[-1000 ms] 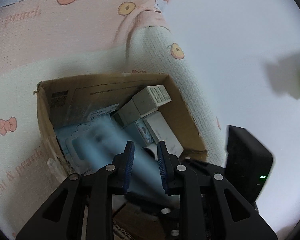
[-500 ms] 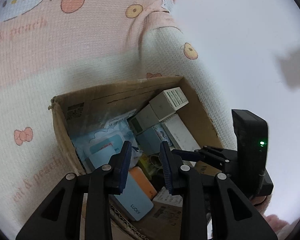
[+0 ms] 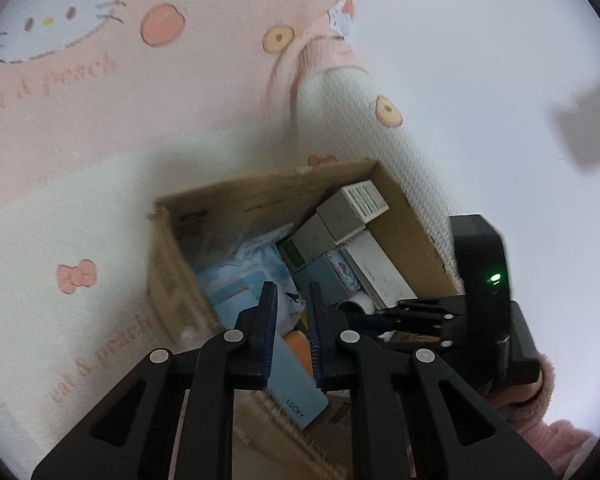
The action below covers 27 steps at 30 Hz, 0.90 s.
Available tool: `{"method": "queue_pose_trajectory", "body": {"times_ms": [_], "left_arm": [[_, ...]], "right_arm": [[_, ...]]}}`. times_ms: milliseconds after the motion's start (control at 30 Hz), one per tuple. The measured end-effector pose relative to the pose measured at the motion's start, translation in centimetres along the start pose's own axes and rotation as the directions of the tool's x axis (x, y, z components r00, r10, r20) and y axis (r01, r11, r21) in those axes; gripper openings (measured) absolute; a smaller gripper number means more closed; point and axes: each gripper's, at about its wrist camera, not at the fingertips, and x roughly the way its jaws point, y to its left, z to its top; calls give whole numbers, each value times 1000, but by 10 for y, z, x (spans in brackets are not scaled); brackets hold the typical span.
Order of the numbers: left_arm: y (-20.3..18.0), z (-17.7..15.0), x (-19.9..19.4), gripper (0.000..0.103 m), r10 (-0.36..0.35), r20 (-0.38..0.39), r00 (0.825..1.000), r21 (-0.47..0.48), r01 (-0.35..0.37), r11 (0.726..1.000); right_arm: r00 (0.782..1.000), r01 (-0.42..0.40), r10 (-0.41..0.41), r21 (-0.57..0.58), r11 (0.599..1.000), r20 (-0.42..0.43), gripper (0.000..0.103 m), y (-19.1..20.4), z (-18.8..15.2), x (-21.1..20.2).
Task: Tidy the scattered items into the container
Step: 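Lower the LUCKY case into the box and open both grippers, then move both grippers to the navy denim pouch on the mat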
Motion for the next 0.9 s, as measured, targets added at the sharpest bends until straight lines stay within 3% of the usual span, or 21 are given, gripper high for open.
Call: {"method": "queue_pose_trajectory", "body": {"times_ms": [233,367,400,433,467,500,533,667,833,900], "left_arm": [[26,-4,-41,16,14,75,997,-44,-11,999],[45,-9,-61,17,36,102,994,-74,-28,997],[50,-10,-67,21,38,106,994,-86,-29,996],[55,-11,-71,27,38,108,993,-96,-28,995],[60,-12,-77,42,39,114,993,-108,-27,994],[66,-14,-82,51,38,122,992,-120,-23,993],[73,-16,-89,52,39,136,990,-134,-20,991],[96,-24,-109,56,71,165,984,-171,-42,984],[129,-32,-130,63,112,207,972,-218,-66,974],[143,-35,-135,64,114,214,970,-249,-59,967]], "right_arm": [[980,163,-155,-63,985,121,15,45,-2,-41],[974,190,-181,-60,980,133,16,67,-1,-46],[971,208,-200,-56,976,133,18,71,0,-45],[963,240,-231,-48,970,136,26,78,0,-45],[958,259,-252,-40,965,141,41,82,0,-46],[953,274,-266,-30,961,148,50,84,0,-44],[945,290,-283,-17,957,165,65,91,0,-48],[924,342,-331,-25,939,191,69,117,1,-56],[910,361,-338,-61,930,242,74,156,9,-61],[913,349,-317,-91,933,257,76,170,14,-55]]}}
